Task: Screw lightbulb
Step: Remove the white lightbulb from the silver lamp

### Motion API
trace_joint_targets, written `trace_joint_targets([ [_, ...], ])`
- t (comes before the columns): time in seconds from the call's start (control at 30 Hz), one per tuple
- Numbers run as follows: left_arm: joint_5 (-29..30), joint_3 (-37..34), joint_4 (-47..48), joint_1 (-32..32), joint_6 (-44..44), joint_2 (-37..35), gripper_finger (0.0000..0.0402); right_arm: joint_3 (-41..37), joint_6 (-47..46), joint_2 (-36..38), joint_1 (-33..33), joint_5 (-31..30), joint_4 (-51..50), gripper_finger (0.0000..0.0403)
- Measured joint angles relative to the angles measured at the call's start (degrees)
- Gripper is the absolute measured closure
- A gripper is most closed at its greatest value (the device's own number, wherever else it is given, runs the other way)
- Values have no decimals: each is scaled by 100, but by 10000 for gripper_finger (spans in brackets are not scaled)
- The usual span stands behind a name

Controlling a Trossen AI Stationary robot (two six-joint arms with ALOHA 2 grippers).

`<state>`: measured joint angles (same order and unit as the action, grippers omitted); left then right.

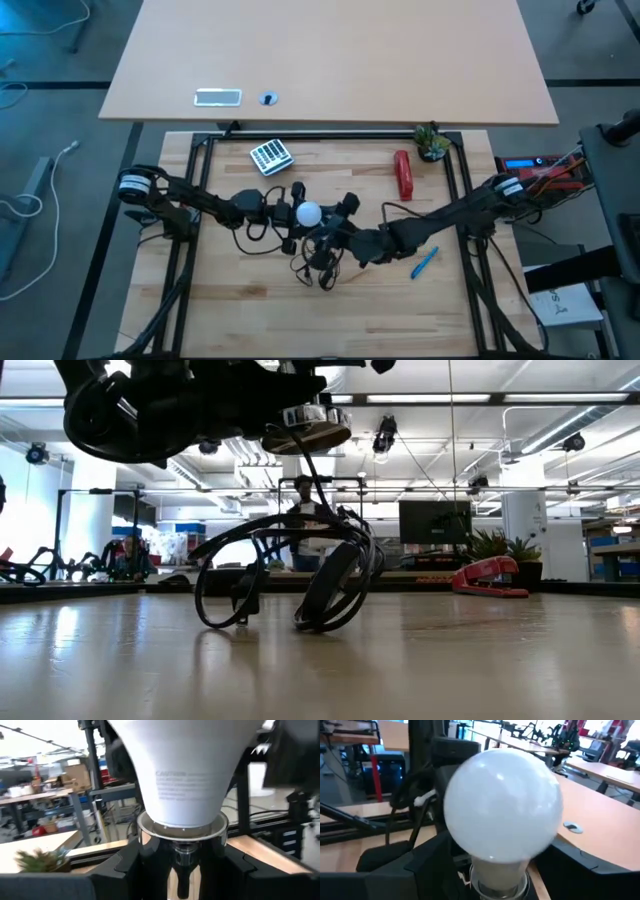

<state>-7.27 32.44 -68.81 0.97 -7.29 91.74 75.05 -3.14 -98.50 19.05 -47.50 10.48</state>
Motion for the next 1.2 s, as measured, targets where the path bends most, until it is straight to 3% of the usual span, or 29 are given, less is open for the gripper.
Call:
trace_joint_targets([
  [0.13,70,-23,56,4,-262,2,239,-1,121,9,-18,-9,9,159],
  [0.33,-193,-23,31,5,-287,-7,239,-12,175,13,-32,-3,-104,267],
  [0.5,-1248,-23,109,-11,-382,-7,239,-12,184,12,-10,357,-121,268],
  [0.83,-2511,-18,550,-21,-620,-13,239,-31,251,18,-111,1258,-285,269],
  [1.0,-2875,-25,622,-42,-529,-17,239,-25,234,87,-448,2299,-443,269],
  [1.2,-3549,-27,603,-125,-238,-25,239,-33,622,225,-1111,4577,-537,269],
])
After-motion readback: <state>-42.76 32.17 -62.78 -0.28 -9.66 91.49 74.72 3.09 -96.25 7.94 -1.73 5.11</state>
